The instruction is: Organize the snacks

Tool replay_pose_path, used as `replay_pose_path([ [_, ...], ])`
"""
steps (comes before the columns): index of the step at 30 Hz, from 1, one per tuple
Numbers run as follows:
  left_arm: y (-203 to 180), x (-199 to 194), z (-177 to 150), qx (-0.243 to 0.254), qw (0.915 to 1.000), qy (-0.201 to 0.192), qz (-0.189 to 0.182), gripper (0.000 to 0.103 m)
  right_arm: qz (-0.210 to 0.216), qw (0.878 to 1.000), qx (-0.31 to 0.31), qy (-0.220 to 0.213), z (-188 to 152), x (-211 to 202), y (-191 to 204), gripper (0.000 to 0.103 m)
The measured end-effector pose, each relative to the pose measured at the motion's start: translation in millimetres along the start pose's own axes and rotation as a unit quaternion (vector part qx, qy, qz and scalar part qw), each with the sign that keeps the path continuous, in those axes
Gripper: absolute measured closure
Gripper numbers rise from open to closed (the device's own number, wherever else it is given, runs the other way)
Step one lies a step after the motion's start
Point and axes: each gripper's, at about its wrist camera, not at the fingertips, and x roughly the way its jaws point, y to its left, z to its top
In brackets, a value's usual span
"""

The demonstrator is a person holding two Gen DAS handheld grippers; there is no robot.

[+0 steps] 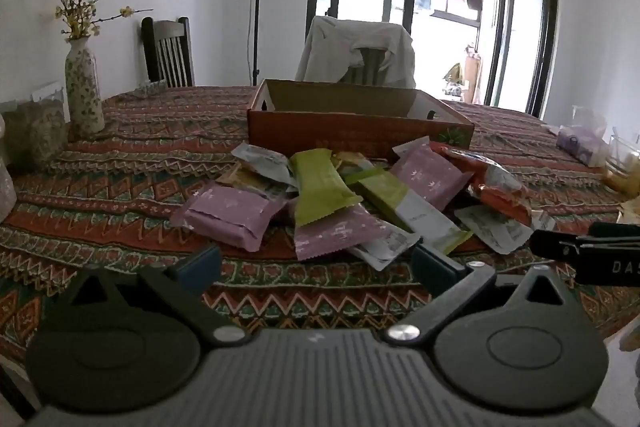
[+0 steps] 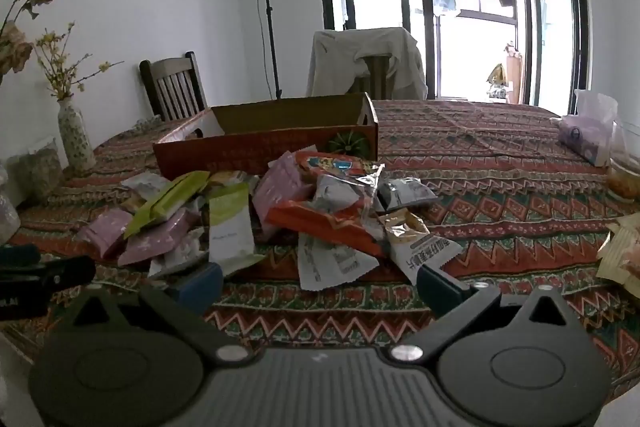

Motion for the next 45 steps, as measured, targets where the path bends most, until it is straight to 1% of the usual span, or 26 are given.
replay_pose_path([
  [45, 0.8, -5.7, -3.0, -0.005, 0.9999, -0.008, -0.014, 0.0, 0.0, 1.0, -0.001, 0.001, -0.5, -0.5, 0.3, 0.0],
])
